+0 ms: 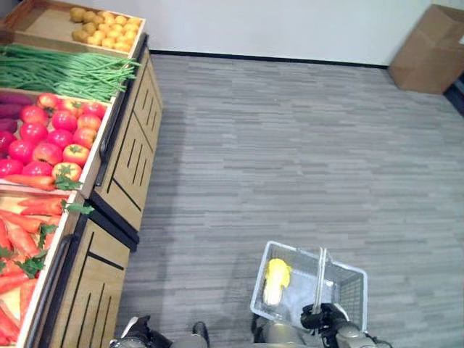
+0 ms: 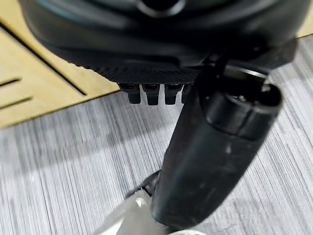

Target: Get the vegetables into the basket

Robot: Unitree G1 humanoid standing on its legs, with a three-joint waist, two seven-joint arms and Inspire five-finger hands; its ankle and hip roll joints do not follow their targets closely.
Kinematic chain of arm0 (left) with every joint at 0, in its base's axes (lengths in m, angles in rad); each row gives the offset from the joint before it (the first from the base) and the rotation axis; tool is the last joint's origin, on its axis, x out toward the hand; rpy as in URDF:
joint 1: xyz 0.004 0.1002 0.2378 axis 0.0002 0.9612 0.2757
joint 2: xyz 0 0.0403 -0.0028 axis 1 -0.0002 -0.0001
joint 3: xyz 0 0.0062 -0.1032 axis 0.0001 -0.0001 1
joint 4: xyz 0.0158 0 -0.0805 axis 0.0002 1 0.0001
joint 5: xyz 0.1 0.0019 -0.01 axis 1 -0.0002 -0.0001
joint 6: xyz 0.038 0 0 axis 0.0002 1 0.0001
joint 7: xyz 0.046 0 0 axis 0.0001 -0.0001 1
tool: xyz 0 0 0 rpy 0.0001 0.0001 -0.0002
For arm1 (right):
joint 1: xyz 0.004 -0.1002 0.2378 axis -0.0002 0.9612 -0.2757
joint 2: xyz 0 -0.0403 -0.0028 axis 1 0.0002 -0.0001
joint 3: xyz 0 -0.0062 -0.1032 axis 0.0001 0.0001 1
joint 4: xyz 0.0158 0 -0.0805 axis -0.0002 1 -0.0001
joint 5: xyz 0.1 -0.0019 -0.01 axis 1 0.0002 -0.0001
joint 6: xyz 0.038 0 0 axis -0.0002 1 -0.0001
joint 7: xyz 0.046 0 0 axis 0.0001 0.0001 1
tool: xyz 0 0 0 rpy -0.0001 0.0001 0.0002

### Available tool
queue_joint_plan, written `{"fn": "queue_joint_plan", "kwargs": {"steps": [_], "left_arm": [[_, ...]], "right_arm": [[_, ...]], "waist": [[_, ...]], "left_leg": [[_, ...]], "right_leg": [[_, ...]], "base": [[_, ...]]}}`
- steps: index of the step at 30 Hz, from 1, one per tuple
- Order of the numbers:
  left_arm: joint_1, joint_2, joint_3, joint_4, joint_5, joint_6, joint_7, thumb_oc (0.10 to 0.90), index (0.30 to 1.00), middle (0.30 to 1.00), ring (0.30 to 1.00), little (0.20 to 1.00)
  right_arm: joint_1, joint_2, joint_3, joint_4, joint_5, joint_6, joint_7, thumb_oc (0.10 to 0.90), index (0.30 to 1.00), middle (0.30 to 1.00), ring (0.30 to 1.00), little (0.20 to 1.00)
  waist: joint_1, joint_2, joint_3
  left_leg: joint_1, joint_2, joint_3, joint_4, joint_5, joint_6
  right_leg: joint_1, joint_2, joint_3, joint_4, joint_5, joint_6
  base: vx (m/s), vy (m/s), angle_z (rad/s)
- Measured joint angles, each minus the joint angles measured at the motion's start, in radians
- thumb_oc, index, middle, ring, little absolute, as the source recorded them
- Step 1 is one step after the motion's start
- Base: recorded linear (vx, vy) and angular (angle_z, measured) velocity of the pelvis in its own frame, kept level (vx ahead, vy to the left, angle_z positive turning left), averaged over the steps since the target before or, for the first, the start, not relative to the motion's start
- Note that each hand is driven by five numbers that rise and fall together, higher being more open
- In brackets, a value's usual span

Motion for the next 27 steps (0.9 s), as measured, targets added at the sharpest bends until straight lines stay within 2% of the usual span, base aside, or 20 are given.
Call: {"fn": "queue_joint_plan", "kwargs": {"steps": [3, 6, 7, 8, 9, 10, 11, 12, 13, 14, 15, 16, 18, 20, 21, 22, 23, 27], "left_arm": [[-0.01, -0.002, 0.021, 0.025, -0.002, 0.0, 0.0, 0.9, 1.0, 1.0, 1.0, 1.0], [-0.022, -0.022, 0.026, 0.038, -0.005, -0.003, 0.002, 0.9, 1.0, 1.0, 1.0, 1.0], [-0.053, -0.017, 0.027, 0.046, -0.012, -0.004, 0.009, 0.9, 1.0, 1.0, 1.0, 1.0], [-0.056, -0.017, 0.027, 0.046, -0.014, -0.004, 0.014, 0.9, 1.0, 1.0, 1.0, 1.0], [-0.047, -0.042, 0.028, 0.035, -0.025, -0.011, 0.028, 0.9, 1.0, 1.0, 1.0, 1.0], [-0.068, -0.037, 0.025, 0.028, -0.035, -0.013, 0.027, 0.9, 1.0, 1.0, 1.0, 1.0], [-0.071, -0.038, 0.022, 0.024, -0.036, -0.011, 0.022, 0.9, 1.0, 1.0, 1.0, 1.0], [-0.063, -0.037, 0.024, 0.022, -0.04, -0.009, 0.018, 0.9, 1.0, 1.0, 1.0, 1.0], [-0.055, -0.037, 0.022, 0.021, -0.042, -0.002, 0.017, 0.9, 1.0, 1.0, 1.0, 1.0], [-0.052, -0.033, 0.001, 0.022, -0.039, 0.015, 0.019, 0.9, 1.0, 1.0, 1.0, 1.0], [-0.044, -0.03, -0.009, 0.024, -0.027, 0.022, 0.019, 0.9, 1.0, 1.0, 1.0, 1.0], [-0.043, -0.028, -0.013, 0.022, -0.023, 0.024, 0.015, 0.9, 1.0, 1.0, 1.0, 1.0], [-0.021, -0.027, -0.01, 0.021, -0.023, 0.027, 0.011, 0.9, 1.0, 1.0, 1.0, 1.0], [-0.013, -0.032, -0.009, 0.021, -0.019, 0.027, 0.001, 0.9, 1.0, 1.0, 1.0, 1.0], [-0.014, -0.038, -0.01, 0.029, -0.005, 0.026, -0.002, 0.9, 1.0, 1.0, 1.0, 1.0], [-0.011, -0.039, -0.012, 0.034, 0.01, 0.026, -0.003, 0.9, 1.0, 1.0, 1.0, 1.0], [-0.015, -0.034, -0.012, 0.04, 0.016, 0.026, -0.005, 0.9, 1.0, 1.0, 1.0, 1.0], [-0.018, -0.034, 0.023, 0.042, 0.015, 0.019, -0.005, 0.9, 1.0, 1.0, 1.0, 1.0]], "right_arm": [[-0.003, -0.009, 0.015, 0.002, 0.0, 0.005, 0.005, 0.4, 0.3, 0.3, 0.3, 0.3], [0.005, -0.023, 0.008, 0.016, 0.002, 0.013, 0.006, 0.4, 0.3, 0.3, 0.3, 0.3], [0.006, -0.024, -0.006, 0.018, 0.01, 0.013, 0.01, 0.4, 0.3, 0.3, 0.3, 0.3], [0.008, -0.027, -0.005, 0.022, 0.01, 0.015, 0.011, 0.4, 0.3, 0.3, 0.3, 0.3], [0.015, -0.039, -0.006, 0.011, 0.009, 0.012, 0.009, 0.4, 0.3, 0.3, 0.3, 0.3], [0.014, -0.04, -0.005, 0.016, 0.01, 0.008, 0.008, 0.4, 0.3, 0.3, 0.3, 0.3], [0.014, -0.04, 0.01, 0.025, 0.01, 0.012, 0.011, 0.4, 0.3, 0.3, 0.3, 0.3], [0.01, -0.045, 0.028, 0.03, 0.007, 0.012, 0.015, 0.4, 0.3, 0.3, 0.3, 0.3], [0.006, -0.048, 0.03, 0.033, 0.007, 0.01, 0.014, 0.4, 0.3, 0.3, 0.3, 0.3], [0.005, -0.048, 0.032, 0.045, 0.008, 0.005, 0.013, 0.4, 0.3, 0.3, 0.3, 0.3], [0.005, -0.048, 0.019, 0.051, 0.008, 0.007, 0.012, 0.4, 0.3, 0.3, 0.3, 0.3], [0.005, -0.049, 0.011, 0.059, 0.009, 0.008, 0.011, 0.4, 0.3, 0.3, 0.3, 0.3], [0.001, -0.044, -0.005, 0.068, 0.008, 0.014, 0.011, 0.4, 0.3, 0.3, 0.3, 0.3], [0.002, -0.045, -0.009, 0.067, 0.006, 0.013, 0.012, 0.4, 0.3, 0.3, 0.3, 0.3], [0.003, -0.044, -0.013, 0.069, 0.0, 0.013, 0.009, 0.4, 0.3, 0.3, 0.3, 0.3], [0.008, -0.047, -0.015, 0.061, 0.0, 0.017, 0.01, 0.4, 0.3, 0.3, 0.3, 0.3], [0.011, -0.041, -0.022, 0.054, 0.0, 0.027, 0.006, 0.4, 0.3, 0.3, 0.3, 0.3], [0.027, -0.042, -0.02, 0.036, -0.001, 0.036, 0.007, 0.4, 0.3, 0.3, 0.3, 0.3]], "waist": [[0.004, 0.011, -0.002], [-0.004, 0.039, 0.007], [-0.004, 0.032, 0.013], [-0.001, 0.033, 0.015], [0.003, 0.053, 0.029], [-0.007, 0.049, 0.043], [0.0, 0.038, 0.047], [0.0, 0.031, 0.05], [-0.011, 0.025, 0.053], [-0.047, 0.016, 0.053], [-0.064, 0.015, 0.054], [-0.065, 0.015, 0.053], [-0.054, -0.004, 0.051], [-0.057, -0.003, 0.049], [-0.061, -0.004, 0.046], [-0.076, 0.011, 0.038], [-0.076, 0.01, 0.038], [-0.05, 0.021, 0.032]], "left_leg": [[-0.009, 0.04, -0.011, 0.016, 0.001, -0.029], [-0.035, 0.083, -0.046, 0.107, -0.025, -0.08], [-0.151, 0.104, -0.065, 0.33, -0.033, -0.093], [-0.184, 0.116, -0.064, 0.414, -0.035, -0.094], [-0.275, 0.151, -0.129, 0.587, -0.015, -0.152], [-0.344, 0.162, -0.15, 0.685, 0.012, -0.189], [-0.355, 0.158, -0.137, 0.668, 0.019, -0.192], [-0.35, 0.158, -0.103, 0.599, 0.009, -0.173], [-0.34, 0.152, -0.068, 0.518, 0.017, -0.157], [-0.3, 0.14, 0.053, 0.299, 0.024, -0.141], [-0.272, 0.116, 0.103, 0.143, 0.038, -0.139], [-0.256, 0.101, 0.111, 0.075, 0.048, -0.134], [-0.228, 0.064, 0.113, 0.124, 0.02, -0.064], [-0.191, 0.024, 0.11, 0.17, 0.003, -0.039], [-0.162, 0.008, 0.121, 0.172, -0.017, -0.009], [-0.12, 0.003, 0.107, 0.132, -0.021, -0.005], [-0.089, -0.003, 0.108, 0.103, -0.032, 0.007], [-0.077, -0.028, 0.113, 0.069, -0.031, 0.019]], "right_leg": [[0.022, 0.033, -0.034, -0.026, -0.013, -0.035], [0.06, 0.057, -0.078, -0.022, -0.062, -0.049], [0.077, 0.051, -0.103, -0.017, -0.098, -0.073], [0.089, 0.05, -0.105, -0.019, -0.105, -0.083], [0.081, 0.074, -0.119, 0.045, -0.15, -0.117], [0.091, 0.063, -0.153, 0.04, -0.166, -0.127], [0.105, 0.059, -0.164, 0.023, -0.165, -0.126], [0.112, 0.056, -0.18, 0.018, -0.157, -0.107], [0.123, 0.058, -0.196, 0.011, -0.158, -0.104], [0.146, 0.062, -0.248, -0.026, -0.157, -0.095], [0.15, 0.07, -0.274, -0.031, -0.156, -0.094], [0.148, 0.076, -0.282, -0.027, -0.156, -0.093], [0.152, 0.082, -0.274, -0.01, -0.168, -0.075], [0.152, 0.088, -0.269, 0.011, -0.17, -0.073], [0.152, 0.089, -0.27, 0.022, -0.177, -0.068], [0.141, 0.112, -0.263, 0.047, -0.18, -0.073], [0.135, 0.113, -0.266, 0.062, -0.2, -0.101], [0.104, 0.081, -0.249, 0.123, -0.212, -0.093]], "base": [[0.29, -0.283, 0.23], [0.24, -0.279, 0.53], [0.17, -0.325, 0.64], [0.19, -0.311, 0.74], [0.2, -0.307, 0.55], [0.11, -0.088, 0.61], [0.06, 0.056, 0.48], [0.09, 0.117, 0.28], [0.11, 0.176, 0.63], [0.12, 0.185, 0.93], [0.12, 0.21, 0.96], [0.09, 0.154, 0.44], [0.1, 0.292, -0.07], [0.07, 0.196, -0.12], [0.09, 0.247, -0.01], [0.11, 0.4, -0.01], [0.13, 0.463, 0.06], [0.04, 0.203, -0.02]]}}
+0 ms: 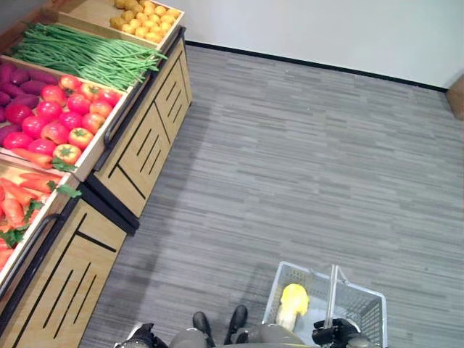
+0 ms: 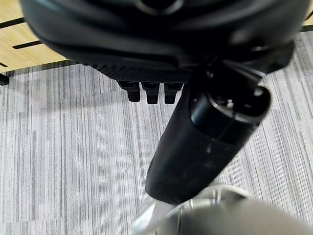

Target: Get the vegetables into the basket

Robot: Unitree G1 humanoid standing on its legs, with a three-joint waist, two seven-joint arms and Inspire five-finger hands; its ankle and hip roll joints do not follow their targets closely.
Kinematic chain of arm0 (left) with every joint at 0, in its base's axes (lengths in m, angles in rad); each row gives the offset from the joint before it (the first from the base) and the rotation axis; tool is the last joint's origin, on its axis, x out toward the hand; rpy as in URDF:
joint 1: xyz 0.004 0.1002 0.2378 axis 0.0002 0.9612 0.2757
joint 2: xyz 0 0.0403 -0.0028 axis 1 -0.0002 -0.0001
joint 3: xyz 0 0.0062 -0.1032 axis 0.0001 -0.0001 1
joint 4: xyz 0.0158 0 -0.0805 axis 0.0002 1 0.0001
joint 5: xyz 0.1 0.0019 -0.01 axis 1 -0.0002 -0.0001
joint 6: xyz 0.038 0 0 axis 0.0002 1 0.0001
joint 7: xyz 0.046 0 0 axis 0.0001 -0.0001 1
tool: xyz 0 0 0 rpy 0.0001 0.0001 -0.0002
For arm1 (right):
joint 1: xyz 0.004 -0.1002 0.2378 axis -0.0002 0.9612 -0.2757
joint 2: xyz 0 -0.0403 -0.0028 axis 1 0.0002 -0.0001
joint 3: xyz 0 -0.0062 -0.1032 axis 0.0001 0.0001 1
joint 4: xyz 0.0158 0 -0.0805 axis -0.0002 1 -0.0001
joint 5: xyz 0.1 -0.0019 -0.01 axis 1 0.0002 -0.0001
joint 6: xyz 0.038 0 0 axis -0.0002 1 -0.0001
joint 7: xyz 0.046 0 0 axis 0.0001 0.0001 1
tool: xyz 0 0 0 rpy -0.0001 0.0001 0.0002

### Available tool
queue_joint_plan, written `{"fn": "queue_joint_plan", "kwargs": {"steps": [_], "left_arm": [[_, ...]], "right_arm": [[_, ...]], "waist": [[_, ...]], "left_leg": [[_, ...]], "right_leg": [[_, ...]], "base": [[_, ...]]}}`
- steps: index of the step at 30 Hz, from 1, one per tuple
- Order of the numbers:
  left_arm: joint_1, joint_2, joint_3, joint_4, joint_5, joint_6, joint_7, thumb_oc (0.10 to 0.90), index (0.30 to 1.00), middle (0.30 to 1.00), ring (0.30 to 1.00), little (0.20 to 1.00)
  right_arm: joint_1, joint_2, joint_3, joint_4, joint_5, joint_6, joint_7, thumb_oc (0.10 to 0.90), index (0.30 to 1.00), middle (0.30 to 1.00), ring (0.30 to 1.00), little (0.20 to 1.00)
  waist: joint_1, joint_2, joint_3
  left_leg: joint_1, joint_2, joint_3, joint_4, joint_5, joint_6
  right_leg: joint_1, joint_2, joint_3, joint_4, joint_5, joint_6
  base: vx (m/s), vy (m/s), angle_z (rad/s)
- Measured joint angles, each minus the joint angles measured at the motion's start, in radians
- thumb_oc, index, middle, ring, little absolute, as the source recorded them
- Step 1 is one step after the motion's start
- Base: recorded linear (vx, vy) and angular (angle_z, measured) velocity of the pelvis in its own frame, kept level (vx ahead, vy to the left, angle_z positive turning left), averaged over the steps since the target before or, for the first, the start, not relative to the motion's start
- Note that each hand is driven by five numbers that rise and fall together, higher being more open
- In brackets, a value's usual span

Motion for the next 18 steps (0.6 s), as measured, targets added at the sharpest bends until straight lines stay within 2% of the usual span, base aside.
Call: {"fn": "queue_joint_plan", "kwargs": {"steps": [2, 3, 5, 8, 9, 10, 11, 12, 13, 15, 17, 18], "left_arm": [[0.002, -0.003, 0.0, -0.011, 0.0, -0.006, 0.0, 0.9, 1.0, 1.0, 1.0, 1.0], [0.004, -0.004, -0.001, -0.014, 0.0, -0.01, 0.0, 0.9, 1.0, 1.0, 1.0, 1.0], [0.005, -0.004, -0.001, -0.017, 0.0, -0.012, 0.0, 0.9, 1.0, 1.0, 1.0, 1.0], [0.004, 0.016, -0.009, -0.03, 0.0, -0.011, 0.0, 0.9, 1.0, 1.0, 1.0, 1.0], [0.005, 0.017, -0.009, -0.034, 0.0, -0.011, 0.0, 0.9, 1.0, 1.0, 1.0, 1.0], [0.003, 0.019, -0.01, -0.035, -0.001, -0.013, 0.0, 0.9, 1.0, 1.0, 1.0, 1.0], [0.002, 0.019, -0.011, -0.035, -0.001, -0.013, 0.0, 0.9, 1.0, 1.0, 1.0, 1.0], [-0.005, 0.023, -0.022, -0.034, -0.003, -0.014, 0.001, 0.9, 1.0, 1.0, 1.0, 1.0], [-0.015, 0.026, -0.035, -0.033, -0.008, -0.015, 0.002, 0.9, 1.0, 1.0, 1.0, 1.0], [-0.037, 0.04, -0.035, -0.028, -0.015, -0.016, 0.003, 0.9, 1.0, 1.0, 1.0, 1.0], [-0.035, 0.044, -0.026, -0.024, -0.021, -0.016, 0.005, 0.9, 1.0, 1.0, 1.0, 1.0], [-0.033, 0.045, -0.026, -0.02, -0.023, -0.017, 0.005, 0.9, 1.0, 1.0, 1.0, 1.0]], "right_arm": [[0.002, -0.001, -0.003, -0.002, 0.0, -0.001, -0.002, 0.4, 0.3, 0.3, 0.3, 0.3], [0.005, -0.002, -0.003, -0.004, 0.0, -0.001, -0.001, 0.4, 0.3, 0.3, 0.3, 0.3], [0.006, -0.002, -0.001, -0.004, 0.0, -0.001, 0.0, 0.4, 0.3, 0.3, 0.3, 0.3], [-0.003, 0.001, 0.018, -0.014, -0.028, -0.002, 0.003, 0.4, 0.3, 0.3, 0.3, 0.3], [-0.012, -0.001, 0.018, -0.012, -0.03, -0.002, 0.001, 0.4, 0.3, 0.3, 0.3, 0.3], [-0.03, -0.003, 0.018, -0.013, -0.03, -0.004, -0.003, 0.4, 0.3, 0.3, 0.3, 0.3], [-0.033, -0.01, 0.018, -0.014, -0.03, -0.006, -0.008, 0.4, 0.3, 0.3, 0.3, 0.3], [-0.036, -0.018, 0.031, -0.017, -0.03, -0.014, -0.011, 0.4, 0.3, 0.3, 0.3, 0.3], [-0.045, -0.021, 0.039, -0.02, -0.029, -0.022, -0.013, 0.4, 0.3, 0.3, 0.3, 0.3], [-0.051, -0.011, 0.054, -0.023, -0.034, -0.026, -0.006, 0.4, 0.3, 0.3, 0.3, 0.3], [-0.055, 0.001, 0.071, -0.029, -0.038, -0.028, -0.003, 0.4, 0.3, 0.3, 0.3, 0.3], [-0.057, 0.006, 0.076, -0.029, -0.038, -0.028, -0.001, 0.4, 0.3, 0.3, 0.3, 0.3]], "waist": [[0.003, 0.024, -0.003], [0.009, 0.029, -0.013], [0.032, 0.027, -0.021], [0.063, 0.013, -0.025], [0.068, 0.013, -0.025], [0.074, 0.011, -0.024], [0.074, 0.009, -0.023], [0.076, 0.005, -0.018], [0.076, 0.004, -0.017], [0.076, -0.015, -0.008], [0.082, -0.031, -0.015], [0.082, -0.028, -0.014]], "left_leg": [[0.005, -0.01, -0.011, 0.003, -0.005, 0.039], [0.002, -0.02, -0.01, 0.001, -0.008, 0.05], [0.001, -0.042, -0.004, 0.003, -0.012, 0.064], [-0.001, -0.068, -0.015, 0.001, 0.0, 0.08], [0.006, -0.07, -0.024, -0.004, -0.001, 0.081], [0.023, -0.066, -0.036, -0.011, -0.003, 0.084], [0.03, -0.067, -0.046, -0.013, -0.005, 0.088], [0.043, -0.07, -0.07, -0.021, -0.008, 0.101], [0.044, -0.068, -0.079, -0.03, 0.005, 0.103], [0.038, -0.067, -0.12, -0.039, 0.017, 0.096], [0.04, -0.067, -0.139, -0.046, 0.021, 0.09], [0.041, -0.067, -0.152, -0.046, 0.021, 0.089]], "right_leg": [[-0.031, -0.043, 0.034, 0.089, -0.038, 0.012], [-0.043, -0.078, 0.045, 0.116, -0.049, 0.033], [-0.05, -0.155, 0.065, 0.136, -0.051, 0.07], [-0.025, -0.208, 0.071, 0.122, -0.014, 0.13], [-0.03, -0.211, 0.065, 0.161, -0.013, 0.131], [-0.078, -0.228, 0.085, 0.289, -0.015, 0.129], [-0.097, -0.239, 0.097, 0.348, -0.014, 0.13], [-0.144, -0.252, 0.142, 0.438, -0.016, 0.136], [-0.18, -0.222, 0.239, 0.41, -0.04, 0.17], [-0.186, -0.199, 0.318, 0.175, -0.009, 0.192], [-0.191, -0.173, 0.395, 0.047, 0.031, 0.191], [-0.195, -0.162, 0.42, 0.022, 0.043, 0.19]], "base": [[0.05, 0.236, 0.22], [0.03, 0.193, 0.11], [0.02, 0.189, -0.05], [0.03, 0.17, 0.15], [0.02, 0.147, 0.28], [-0.01, 0.096, 0.28], [-0.02, 0.045, 0.23], [0.01, -0.046, 0.28], [0.03, -0.088, 0.49], [0.06, -0.141, 0.61], [0.06, -0.119, 0.37], [0.07, -0.132, 0.45]]}}
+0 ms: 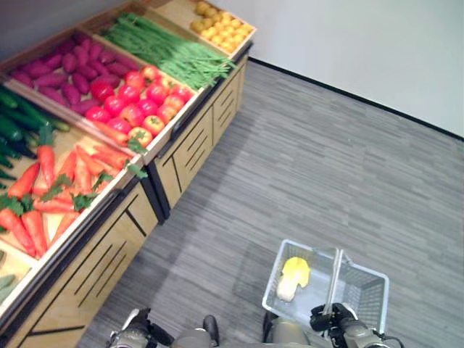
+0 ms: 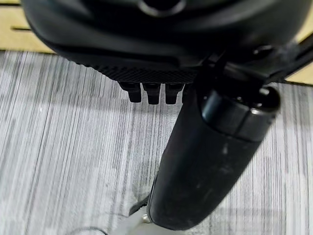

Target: Get the vegetables into the basket

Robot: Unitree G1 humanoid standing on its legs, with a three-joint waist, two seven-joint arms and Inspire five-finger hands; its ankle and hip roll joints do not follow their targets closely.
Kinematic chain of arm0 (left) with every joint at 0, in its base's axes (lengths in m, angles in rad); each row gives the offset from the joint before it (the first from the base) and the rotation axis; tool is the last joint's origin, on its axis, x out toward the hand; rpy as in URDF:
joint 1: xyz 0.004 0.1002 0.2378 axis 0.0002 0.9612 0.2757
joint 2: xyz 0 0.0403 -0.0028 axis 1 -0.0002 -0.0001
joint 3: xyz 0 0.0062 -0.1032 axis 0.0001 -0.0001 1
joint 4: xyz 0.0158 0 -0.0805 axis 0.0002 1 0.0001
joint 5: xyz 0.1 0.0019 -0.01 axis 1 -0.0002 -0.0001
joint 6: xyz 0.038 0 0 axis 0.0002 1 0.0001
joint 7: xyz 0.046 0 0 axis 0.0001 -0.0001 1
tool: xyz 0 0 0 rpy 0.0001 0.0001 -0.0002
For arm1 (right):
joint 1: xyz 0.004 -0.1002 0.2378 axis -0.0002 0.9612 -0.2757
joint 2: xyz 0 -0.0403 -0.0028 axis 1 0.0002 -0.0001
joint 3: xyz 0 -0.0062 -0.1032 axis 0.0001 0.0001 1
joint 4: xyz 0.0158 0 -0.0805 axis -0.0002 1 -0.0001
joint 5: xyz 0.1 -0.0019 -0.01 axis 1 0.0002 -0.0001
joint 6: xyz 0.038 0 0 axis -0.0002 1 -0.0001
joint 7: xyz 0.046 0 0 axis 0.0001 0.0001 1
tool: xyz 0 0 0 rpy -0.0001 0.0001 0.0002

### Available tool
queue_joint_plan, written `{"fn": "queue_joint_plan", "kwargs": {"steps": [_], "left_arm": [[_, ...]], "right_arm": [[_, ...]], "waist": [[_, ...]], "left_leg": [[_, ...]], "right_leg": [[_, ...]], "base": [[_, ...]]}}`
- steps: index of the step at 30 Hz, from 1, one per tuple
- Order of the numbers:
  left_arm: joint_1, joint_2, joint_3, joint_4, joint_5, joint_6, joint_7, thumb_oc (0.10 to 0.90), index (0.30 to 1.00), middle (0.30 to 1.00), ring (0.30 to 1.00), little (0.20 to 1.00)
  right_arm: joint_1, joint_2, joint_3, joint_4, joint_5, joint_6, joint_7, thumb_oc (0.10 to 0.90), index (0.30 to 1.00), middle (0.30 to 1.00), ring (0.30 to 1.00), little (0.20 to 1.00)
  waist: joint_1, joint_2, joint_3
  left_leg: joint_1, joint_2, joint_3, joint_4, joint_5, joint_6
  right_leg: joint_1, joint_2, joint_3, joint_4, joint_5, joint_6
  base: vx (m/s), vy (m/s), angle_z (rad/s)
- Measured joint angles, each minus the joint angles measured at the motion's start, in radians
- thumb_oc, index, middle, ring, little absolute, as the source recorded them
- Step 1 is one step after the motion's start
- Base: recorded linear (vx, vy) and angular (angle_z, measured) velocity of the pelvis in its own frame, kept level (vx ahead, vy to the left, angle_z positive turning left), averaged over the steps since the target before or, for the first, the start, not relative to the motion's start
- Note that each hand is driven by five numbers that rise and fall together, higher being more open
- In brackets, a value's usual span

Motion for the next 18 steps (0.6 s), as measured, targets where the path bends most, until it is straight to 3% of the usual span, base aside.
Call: {"fn": "queue_joint_plan", "kwargs": {"steps": [2, 5, 7, 10, 11, 14, 15, 16, 17, 18], "left_arm": [[0.001, -0.001, 0.0, 0.002, -0.008, -0.002, 0.0, 0.9, 1.0, 1.0, 1.0, 1.0], [0.006, 0.005, 0.017, 0.002, -0.036, -0.007, 0.003, 0.9, 1.0, 1.0, 1.0, 1.0], [0.013, 0.0, 0.017, -0.001, -0.038, -0.009, 0.004, 0.9, 1.0, 1.0, 1.0, 1.0], [0.007, -0.005, 0.034, 0.012, -0.078, -0.011, 0.019, 0.9, 1.0, 1.0, 1.0, 1.0], [-0.009, -0.007, 0.032, 0.011, -0.09, -0.011, 0.019, 0.9, 1.0, 1.0, 1.0, 1.0], [-0.043, -0.018, 0.028, -0.017, -0.103, -0.02, 0.018, 0.9, 1.0, 1.0, 1.0, 1.0], [-0.049, -0.019, 0.028, -0.025, -0.104, -0.02, 0.017, 0.9, 1.0, 1.0, 1.0, 1.0], [-0.052, -0.022, 0.028, -0.033, -0.105, -0.019, 0.018, 0.9, 1.0, 1.0, 1.0, 1.0], [-0.07, -0.025, 0.022, -0.029, -0.101, -0.013, 0.024, 0.9, 1.0, 1.0, 1.0, 1.0], [-0.081, -0.024, 0.004, -0.044, -0.102, -0.003, 0.022, 0.9, 1.0, 1.0, 1.0, 1.0]], "right_arm": [[-0.004, 0.013, 0.0, 0.0, 0.0, -0.003, 0.009, 0.4, 0.3, 0.3, 0.3, 0.3], [-0.006, 0.033, 0.001, 0.004, -0.002, -0.006, 0.012, 0.4, 0.3, 0.3, 0.3, 0.3], [-0.008, 0.034, -0.002, 0.018, -0.003, -0.004, 0.013, 0.4, 0.3, 0.3, 0.3, 0.3], [-0.013, 0.034, 0.001, 0.014, -0.004, -0.005, 0.019, 0.4, 0.3, 0.3, 0.3, 0.3], [-0.012, 0.033, 0.0, 0.012, -0.002, -0.005, 0.018, 0.4, 0.3, 0.3, 0.3, 0.3], [-0.017, 0.02, 0.001, 0.007, -0.002, -0.007, 0.017, 0.4, 0.3, 0.3, 0.3, 0.3], [-0.023, 0.014, 0.0, 0.008, -0.002, -0.006, 0.016, 0.4, 0.3, 0.3, 0.3, 0.3], [-0.028, 0.005, 0.002, 0.008, -0.001, -0.007, 0.016, 0.4, 0.3, 0.3, 0.3, 0.3], [-0.023, -0.006, 0.002, 0.008, -0.001, -0.008, 0.016, 0.4, 0.3, 0.3, 0.3, 0.3], [-0.017, -0.019, -0.005, 0.003, 0.002, -0.007, 0.016, 0.4, 0.3, 0.3, 0.3, 0.3]], "waist": [[0.001, -0.01, -0.002], [-0.001, -0.02, 0.002], [0.003, -0.019, 0.006], [-0.003, -0.005, 0.014], [-0.016, -0.009, 0.021], [-0.029, -0.018, 0.041], [-0.03, -0.018, 0.052], [-0.033, -0.016, 0.063], [-0.069, -0.014, 0.072], [-0.135, -0.015, 0.085]], "left_leg": [[0.006, -0.002, -0.031, 0.0, -0.002, -0.009], [0.006, -0.001, -0.131, 0.003, -0.01, -0.047], [0.016, 0.008, -0.153, 0.002, -0.01, -0.07], [-0.003, 0.066, -0.207, 0.033, -0.015, -0.116], [-0.031, 0.077, -0.242, 0.058, -0.008, -0.129], [-0.096, 0.097, -0.249, 0.09, 0.023, -0.172], [-0.097, 0.105, -0.214, 0.093, 0.021, -0.169], [-0.097, 0.118, -0.13, 0.1, 0.014, -0.162], [-0.114, 0.133, 0.002, 0.127, -0.001, -0.164], [-0.123, 0.173, 0.272, 0.154, -0.025, -0.174]], "right_leg": [[-0.01, 0.021, 0.025, -0.021, 0.037, -0.008], [0.017, 0.081, 0.077, -0.028, 0.063, -0.026], [0.061, 0.096, 0.065, -0.056, 0.126, -0.094], [0.115, 0.132, -0.026, -0.091, 0.103, -0.132], [0.126, 0.134, -0.073, -0.095, 0.091, -0.149], [0.135, 0.136, -0.178, -0.111, 0.079, -0.177], [0.144, 0.135, -0.197, -0.11, 0.078, -0.191], [0.153, 0.129, -0.235, -0.102, 0.067, -0.208], [0.172, 0.111, -0.301, -0.111, 0.06, -0.21], [0.205, 0.085, -0.395, -0.133, 0.058, -0.205]], "base": [[0.16, -0.299, 0.61], [0.18, -0.309, 0.85], [0.18, -0.354, 0.71], [0.15, -0.489, 0.77], [0.08, -0.425, 1.32], [0.01, -0.101, 1.14], [-0.01, -0.012, 0.94], [-0.03, 0.056, 1.08], [-0.02, 0.066, 1.76], [-0.01, 0.115, 2.45]]}}
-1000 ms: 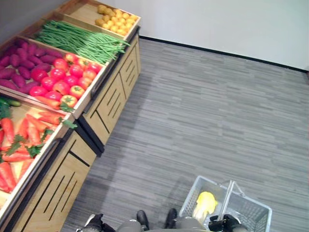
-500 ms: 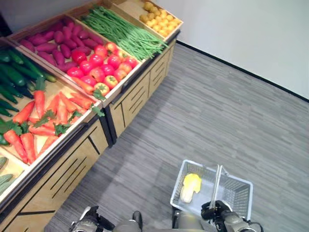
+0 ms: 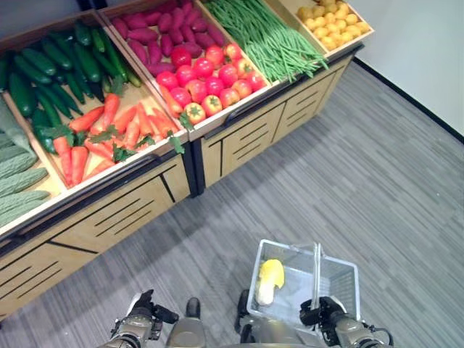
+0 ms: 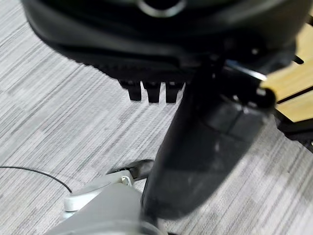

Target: Get the vegetables into the basket

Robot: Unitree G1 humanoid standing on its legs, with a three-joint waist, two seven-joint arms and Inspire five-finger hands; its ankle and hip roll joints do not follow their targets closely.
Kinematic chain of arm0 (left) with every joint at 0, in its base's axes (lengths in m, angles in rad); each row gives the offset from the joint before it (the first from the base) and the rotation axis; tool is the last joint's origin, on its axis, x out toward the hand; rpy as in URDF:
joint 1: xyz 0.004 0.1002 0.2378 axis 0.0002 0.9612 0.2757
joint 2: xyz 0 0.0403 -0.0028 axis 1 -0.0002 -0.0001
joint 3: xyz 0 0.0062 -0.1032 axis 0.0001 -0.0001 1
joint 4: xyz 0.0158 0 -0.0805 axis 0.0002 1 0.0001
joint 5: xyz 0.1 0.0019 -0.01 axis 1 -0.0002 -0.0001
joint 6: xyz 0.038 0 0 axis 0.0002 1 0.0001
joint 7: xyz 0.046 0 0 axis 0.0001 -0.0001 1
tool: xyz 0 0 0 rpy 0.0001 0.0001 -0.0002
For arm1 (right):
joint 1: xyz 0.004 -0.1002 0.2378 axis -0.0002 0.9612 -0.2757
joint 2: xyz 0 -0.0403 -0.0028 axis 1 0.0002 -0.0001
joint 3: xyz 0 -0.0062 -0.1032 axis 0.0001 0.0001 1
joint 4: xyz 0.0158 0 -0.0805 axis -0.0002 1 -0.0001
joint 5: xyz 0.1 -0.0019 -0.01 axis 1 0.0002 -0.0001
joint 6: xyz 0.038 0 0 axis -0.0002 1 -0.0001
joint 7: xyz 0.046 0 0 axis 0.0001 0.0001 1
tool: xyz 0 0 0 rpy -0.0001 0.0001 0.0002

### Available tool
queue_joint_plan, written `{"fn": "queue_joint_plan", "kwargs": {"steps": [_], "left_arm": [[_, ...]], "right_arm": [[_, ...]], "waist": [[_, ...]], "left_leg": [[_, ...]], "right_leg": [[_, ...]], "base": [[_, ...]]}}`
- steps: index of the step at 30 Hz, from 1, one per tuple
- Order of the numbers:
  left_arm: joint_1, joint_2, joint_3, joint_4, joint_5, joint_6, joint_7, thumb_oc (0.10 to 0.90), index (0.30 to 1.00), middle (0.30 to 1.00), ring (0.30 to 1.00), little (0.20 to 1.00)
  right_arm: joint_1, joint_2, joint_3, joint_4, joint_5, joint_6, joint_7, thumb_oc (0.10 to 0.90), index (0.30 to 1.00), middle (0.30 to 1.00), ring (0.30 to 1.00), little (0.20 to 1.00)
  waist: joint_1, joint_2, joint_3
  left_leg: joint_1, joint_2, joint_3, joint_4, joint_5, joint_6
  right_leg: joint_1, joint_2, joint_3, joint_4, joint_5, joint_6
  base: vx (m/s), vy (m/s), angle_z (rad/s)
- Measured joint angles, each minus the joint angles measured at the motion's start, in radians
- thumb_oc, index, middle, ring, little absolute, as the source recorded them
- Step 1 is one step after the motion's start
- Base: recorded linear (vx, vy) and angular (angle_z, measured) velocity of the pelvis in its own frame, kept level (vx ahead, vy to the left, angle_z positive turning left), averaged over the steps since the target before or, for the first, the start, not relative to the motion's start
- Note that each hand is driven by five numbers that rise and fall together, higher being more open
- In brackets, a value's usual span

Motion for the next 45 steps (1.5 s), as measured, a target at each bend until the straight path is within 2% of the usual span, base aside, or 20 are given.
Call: {"fn": "queue_joint_plan", "kwargs": {"steps": [1, 3, 7, 12, 16, 20, 21, 23, 25, 26, 27, 28, 30, 33, 35, 37, 38, 39, 42, 45], "left_arm": [[0.008, -0.009, -0.02, -0.022, 0.001, 0.001, -0.005, 0.9, 1.0, 1.0, 1.0, 1.0], [0.018, -0.028, -0.026, -0.052, 0.005, -0.009, -0.012, 0.9, 1.0, 1.0, 1.0, 1.0], [0.022, -0.063, -0.023, -0.032, 0.008, 0.005, -0.027, 0.9, 1.0, 1.0, 1.0, 1.0], [0.012, -0.042, -0.016, -0.031, 0.015, -0.001, -0.027, 0.9, 1.0, 1.0, 1.0, 1.0], [0.013, -0.017, -0.013, -0.015, 0.028, 0.0, -0.029, 0.9, 1.0, 1.0, 1.0, 1.0], [0.015, 0.024, -0.015, -0.015, 0.028, 0.004, -0.025, 0.9, 1.0, 1.0, 1.0, 1.0], [0.02, 0.027, -0.015, -0.015, 0.028, 0.006, -0.024, 0.9, 1.0, 1.0, 1.0, 1.0], [0.019, 0.028, -0.014, -0.01, 0.026, 0.008, -0.021, 0.9, 1.0, 1.0, 1.0, 1.0], [0.023, 0.024, -0.016, -0.009, 0.026, 0.009, -0.021, 0.9, 1.0, 1.0, 1.0, 1.0], [0.024, 0.023, -0.016, -0.01, 0.026, 0.01, -0.021, 0.9, 1.0, 1.0, 1.0, 1.0], [0.031, 0.024, -0.019, -0.033, 0.026, 0.009, -0.023, 0.9, 1.0, 1.0, 1.0, 1.0], [0.047, 0.029, -0.018, -0.067, 0.026, 0.008, -0.022, 0.9, 1.0, 1.0, 1.0, 1.0], [0.064, 0.034, -0.018, -0.111, 0.024, 0.009, -0.022, 0.9, 1.0, 1.0, 1.0, 1.0], [0.109, 0.045, -0.027, -0.269, 0.003, 0.016, -0.027, 0.9, 1.0, 1.0, 1.0, 1.0], [0.149, 0.079, -0.028, -0.525, -0.013, 0.004, -0.031, 0.9, 1.0, 1.0, 1.0, 1.0], [0.188, 0.094, -0.013, -0.711, -0.034, -0.003, -0.045, 0.9, 1.0, 1.0, 1.0, 1.0], [0.25, 0.099, 0.007, -0.884, -0.054, -0.007, -0.049, 0.9, 1.0, 1.0, 1.0, 1.0], [0.272, 0.095, 0.026, -0.955, -0.067, -0.017, -0.049, 0.9, 1.0, 1.0, 1.0, 1.0], [0.28, 0.069, 0.083, -1.02, -0.101, -0.028, -0.038, 0.9, 1.0, 1.0, 1.0, 1.0], [0.283, 0.071, 0.152, -1.067, -0.109, -0.032, 0.002, 0.9, 1.0, 1.0, 1.0, 1.0]], "right_arm": [[0.018, -0.016, -0.006, -0.011, 0.001, 0.002, -0.002, 0.4, 0.3, 0.3, 0.3, 0.3], [0.015, -0.023, -0.017, -0.009, -0.001, 0.002, -0.008, 0.4, 0.3, 0.3, 0.3, 0.3], [0.015, -0.008, -0.036, -0.009, -0.001, 0.003, -0.006, 0.4, 0.3, 0.3, 0.3, 0.3], [0.027, 0.002, -0.037, -0.017, -0.003, 0.015, -0.009, 0.4, 0.3, 0.3, 0.3, 0.3], [0.022, 0.005, -0.035, -0.024, -0.006, 0.015, -0.009, 0.4, 0.3, 0.3, 0.3, 0.3], [0.022, 0.01, -0.038, -0.048, -0.002, 0.01, -0.012, 0.4, 0.3, 0.3, 0.3, 0.3], [0.021, 0.01, -0.037, -0.049, -0.002, 0.01, -0.015, 0.4, 0.3, 0.3, 0.3, 0.3], [0.016, 0.011, -0.015, -0.044, -0.004, 0.01, -0.011, 0.4, 0.3, 0.3, 0.3, 0.3], [0.006, 0.015, -0.015, -0.045, -0.003, 0.007, -0.009, 0.4, 0.3, 0.3, 0.3, 0.3], [0.007, 0.019, -0.012, -0.045, -0.003, 0.005, -0.009, 0.4, 0.3, 0.3, 0.3, 0.3], [0.017, 0.03, -0.007, -0.043, -0.002, 0.003, -0.009, 0.4, 0.3, 0.3, 0.3, 0.3], [0.018, 0.035, 0.013, -0.041, -0.019, 0.003, -0.002, 0.4, 0.3, 0.3, 0.3, 0.3], [0.019, 0.039, 0.015, -0.041, -0.043, 0.003, 0.01, 0.4, 0.3, 0.3, 0.3, 0.3], [0.016, 0.033, 0.005, -0.046, -0.043, 0.013, 0.008, 0.4, 0.3, 0.3, 0.3, 0.3], [0.054, 0.003, 0.001, -0.092, -0.043, 0.014, 0.017, 0.4, 0.3, 0.3, 0.3, 0.3], [0.088, -0.029, -0.003, -0.127, -0.042, 0.014, 0.023, 0.4, 0.3, 0.3, 0.3, 0.3], [0.115, -0.035, -0.043, -0.132, -0.041, 0.014, 0.03, 0.4, 0.3, 0.3, 0.3, 0.3], [0.122, -0.036, -0.061, -0.126, -0.041, 0.014, 0.03, 0.4, 0.3, 0.3, 0.3, 0.3], [0.125, -0.035, -0.075, -0.094, -0.042, 0.014, 0.028, 0.4, 0.3, 0.3, 0.3, 0.3], [0.134, -0.034, -0.076, -0.088, -0.041, 0.013, 0.026, 0.4, 0.3, 0.3, 0.3, 0.3]], "waist": [[-0.04, 0.021, -0.001], [-0.005, 0.058, -0.008], [-0.003, 0.058, -0.009], [0.001, 0.047, -0.017], [0.019, 0.044, -0.022], [0.021, 0.026, -0.032], [0.026, 0.027, -0.033], [0.027, 0.037, -0.042], [0.029, 0.037, -0.042], [0.029, 0.035, -0.044], [0.023, 0.017, -0.06], [0.049, 0.0, -0.078], [0.055, -0.012, -0.087], [0.056, 0.017, -0.092], [0.055, 0.046, -0.092], [0.046, 0.091, -0.098], [0.047, 0.111, -0.097], [0.055, 0.117, -0.095], [0.058, 0.139, -0.107], [0.056, 0.139, -0.106]], "left_leg": [[0.001, 0.029, 0.159, 0.004, -0.011, 0.0], [0.019, 0.038, 0.151, -0.042, 0.006, -0.004], [0.031, -0.013, 0.066, -0.092, 0.058, 0.04], [0.047, -0.086, 0.075, -0.078, 0.024, 0.108], [0.082, -0.113, 0.076, -0.082, -0.004, 0.134], [0.104, -0.139, 0.044, -0.086, -0.016, 0.154], [0.112, -0.14, 0.045, -0.091, -0.016, 0.155], [0.119, -0.142, 0.021, -0.127, 0.005, 0.165], [0.122, -0.143, 0.014, -0.128, 0.007, 0.163], [0.124, -0.145, 0.002, -0.127, 0.009, 0.157], [0.132, -0.149, -0.033, -0.13, 0.012, 0.151], [0.141, -0.149, -0.041, -0.135, 0.018, 0.133], [0.143, -0.148, -0.066, -0.136, 0.024, 0.114], [0.138, -0.097, -0.097, -0.121, 0.035, 0.081], [0.137, -0.059, -0.122, -0.121, 0.048, 0.061], [0.143, -0.038, -0.133, -0.123, 0.057, 0.047], [0.143, -0.027, -0.148, -0.121, 0.063, 0.038], [0.144, -0.021, -0.152, -0.123, 0.066, 0.032], [0.154, -0.008, -0.177, -0.138, 0.079, 0.012], [0.154, -0.005, -0.178, -0.151, 0.087, -0.001]], "right_leg": [[0.008, -0.002, -0.048, -0.002, -0.012, 0.014], [-0.013, 0.015, -0.029, 0.008, -0.017, 0.038], [-0.02, -0.003, -0.004, 0.032, -0.018, 0.062], [-0.081, -0.083, 0.046, 0.161, -0.03, 0.076], [-0.091, -0.123, 0.08, 0.241, -0.037, 0.088], [-0.166, -0.152, 0.224, 0.432, -0.072, 0.138], [-0.168, -0.156, 0.243, 0.435, -0.075, 0.143], [-0.162, -0.121, 0.319, 0.254, -0.059, 0.189], [-0.178, -0.112, 0.353, 0.16, -0.028, 0.216], [-0.169, -0.111, 0.356, 0.139, -0.02, 0.217], [-0.159, -0.122, 0.316, 0.158, -0.006, 0.202], [-0.146, -0.12, 0.297, 0.169, -0.005, 0.2], [-0.104, -0.122, 0.288, 0.131, 0.013, 0.178], [-0.043, -0.073, 0.244, 0.055, 0.051, 0.138], [-0.005, -0.033, 0.215, -0.004, 0.064, 0.111], [0.029, -0.01, 0.202, -0.05, 0.072, 0.096], [0.041, 0.002, 0.187, -0.057, 0.069, 0.09], [0.043, 0.007, 0.181, -0.057, 0.065, 0.084], [0.056, 0.023, 0.161, -0.057, 0.055, 0.078], [0.052, 0.026, 0.157, -0.057, 0.054, 0.077]], "base": [[0.01, 0.163, 1.75], [0.03, 0.212, 0.27], [0.04, 0.246, -0.16], [0.02, 0.301, -0.1], [0.02, 0.199, -0.04], [-0.02, 0.07, 0.23], [-0.04, -0.001, 0.06], [-0.02, -0.068, 0.21], [0.05, -0.161, 0.23], [0.11, -0.253, 0.66], [0.13, -0.29, 0.69], [0.13, -0.291, 0.65], [0.08, -0.273, 0.27], [0.04, -0.239, 0.26], [0.03, -0.207, 0.19], [0.0, -0.264, 0.15], [-0.01, -0.18, 0.22], [0.03, -0.119, 0.3], [0.01, -0.056, 0.17], [0.02, -0.012, 0.02]]}}
